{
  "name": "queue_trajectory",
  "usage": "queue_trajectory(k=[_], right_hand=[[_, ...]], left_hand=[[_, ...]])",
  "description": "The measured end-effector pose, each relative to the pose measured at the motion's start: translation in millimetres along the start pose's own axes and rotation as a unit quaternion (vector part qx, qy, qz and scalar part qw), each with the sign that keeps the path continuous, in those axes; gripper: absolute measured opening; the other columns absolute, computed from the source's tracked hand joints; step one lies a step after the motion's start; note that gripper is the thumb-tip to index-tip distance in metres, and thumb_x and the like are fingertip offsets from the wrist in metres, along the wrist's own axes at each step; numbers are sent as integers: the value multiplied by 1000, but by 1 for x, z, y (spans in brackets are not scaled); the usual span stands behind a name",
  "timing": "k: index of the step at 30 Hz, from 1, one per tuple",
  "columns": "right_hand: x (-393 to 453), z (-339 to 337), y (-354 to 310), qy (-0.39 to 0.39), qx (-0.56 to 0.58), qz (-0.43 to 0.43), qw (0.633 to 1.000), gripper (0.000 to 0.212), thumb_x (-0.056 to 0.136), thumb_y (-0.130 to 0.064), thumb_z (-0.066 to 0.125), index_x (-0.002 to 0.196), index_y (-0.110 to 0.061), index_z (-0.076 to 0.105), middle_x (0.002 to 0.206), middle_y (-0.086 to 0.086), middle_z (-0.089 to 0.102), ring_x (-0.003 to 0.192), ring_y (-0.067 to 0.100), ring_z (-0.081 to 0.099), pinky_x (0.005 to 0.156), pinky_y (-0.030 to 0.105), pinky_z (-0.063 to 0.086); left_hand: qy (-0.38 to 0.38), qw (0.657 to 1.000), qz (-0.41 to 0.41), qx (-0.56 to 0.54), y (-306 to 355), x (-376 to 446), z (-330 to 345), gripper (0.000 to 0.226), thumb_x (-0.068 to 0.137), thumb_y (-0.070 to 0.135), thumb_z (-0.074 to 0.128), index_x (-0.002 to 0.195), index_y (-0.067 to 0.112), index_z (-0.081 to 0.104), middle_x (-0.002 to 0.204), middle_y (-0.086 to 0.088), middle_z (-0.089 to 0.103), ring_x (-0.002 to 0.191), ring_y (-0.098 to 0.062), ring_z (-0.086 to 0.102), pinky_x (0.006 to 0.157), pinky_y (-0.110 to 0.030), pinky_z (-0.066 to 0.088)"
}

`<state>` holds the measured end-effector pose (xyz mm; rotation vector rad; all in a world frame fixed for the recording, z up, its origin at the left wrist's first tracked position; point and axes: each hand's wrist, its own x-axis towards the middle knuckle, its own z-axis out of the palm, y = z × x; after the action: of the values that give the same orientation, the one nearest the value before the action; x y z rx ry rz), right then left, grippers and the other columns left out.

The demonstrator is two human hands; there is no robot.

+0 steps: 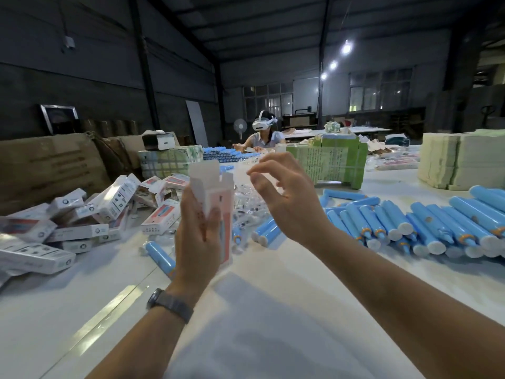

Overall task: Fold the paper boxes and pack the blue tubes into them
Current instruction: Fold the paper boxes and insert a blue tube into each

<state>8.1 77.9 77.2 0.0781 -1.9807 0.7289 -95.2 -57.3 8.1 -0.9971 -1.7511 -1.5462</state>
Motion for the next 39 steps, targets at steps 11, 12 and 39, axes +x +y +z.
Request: queue_trajectory(k=[11,12,39], right_hand=[[-1,118,63,-378,-263,129,878,48,85,-31,60,133,-30,54,126,7,60,115,29,53,93,41,49],[3,125,68,-373,-271,124,879,49,85,-27,58,134,-31,53,129,7,57,117,30,51,96,42,48],[22,19,-21,127,86,-71,986,8,87,-10,69,88,-17,73,78,-13,68,68,8,61,61,22,47]], left_hand=[[108,986,-128,-1,-33,3,-12,55,97,60,39,145,55,14,140,2,53,114,-20,62,90,-43,55],[102,987,-125,2,-32,3,-12,57,96,62,39,147,54,14,142,1,51,119,-23,60,93,-48,54],[-29,1000,3,-8,-6,-12,8,46,104,46,37,146,49,19,130,0,61,104,-9,67,77,-25,60]])
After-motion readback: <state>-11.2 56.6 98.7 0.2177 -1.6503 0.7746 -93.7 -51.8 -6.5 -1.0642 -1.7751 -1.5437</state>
